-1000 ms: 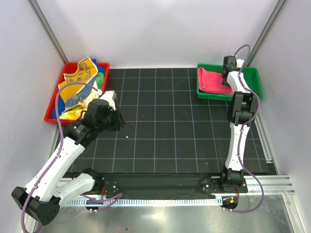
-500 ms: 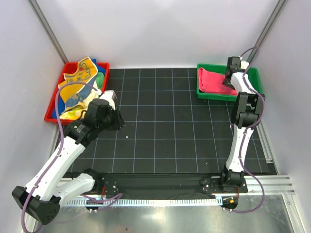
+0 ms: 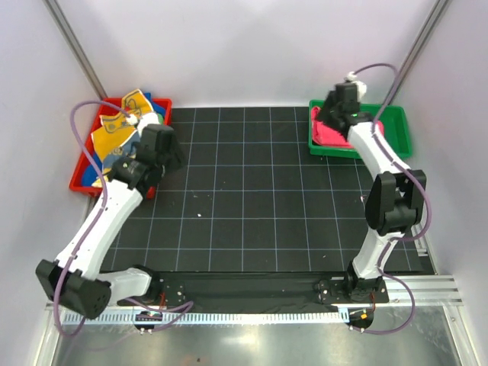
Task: Fold and stack the towels
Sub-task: Grab crumpled towel
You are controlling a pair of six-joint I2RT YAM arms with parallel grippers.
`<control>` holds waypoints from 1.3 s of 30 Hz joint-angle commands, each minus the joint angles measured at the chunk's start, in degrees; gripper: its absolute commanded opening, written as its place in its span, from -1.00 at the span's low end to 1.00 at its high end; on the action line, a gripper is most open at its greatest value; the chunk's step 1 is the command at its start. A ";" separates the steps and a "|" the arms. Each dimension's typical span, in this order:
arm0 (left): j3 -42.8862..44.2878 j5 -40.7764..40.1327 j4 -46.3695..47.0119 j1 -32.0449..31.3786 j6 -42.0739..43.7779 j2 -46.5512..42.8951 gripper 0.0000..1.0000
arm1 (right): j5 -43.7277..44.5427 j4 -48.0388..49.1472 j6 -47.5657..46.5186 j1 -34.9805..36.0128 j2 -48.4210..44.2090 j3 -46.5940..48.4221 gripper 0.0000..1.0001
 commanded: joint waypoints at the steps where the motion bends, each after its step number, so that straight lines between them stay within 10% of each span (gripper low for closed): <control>1: 4.25 -8.83 0.08 8.43 -7.30 4.66 0.28 | -5.14 6.63 2.15 7.29 -3.42 -5.26 0.10; 10: 6.63 -12.52 6.23 27.14 -18.73 18.80 0.35 | -12.52 13.23 2.68 13.89 -4.65 -12.04 0.09; 22: 14.19 -6.55 6.49 34.99 -24.44 35.43 0.29 | -16.13 15.34 3.56 13.89 -4.39 -13.01 0.10; 34: 10.86 -0.49 14.40 35.52 -22.26 31.32 -1.00 | -16.74 17.36 4.61 13.89 -3.69 -14.24 0.06; 39: 6.64 0.22 18.97 33.86 -21.11 26.31 -1.00 | -16.92 17.71 4.79 13.89 -4.04 -14.41 0.04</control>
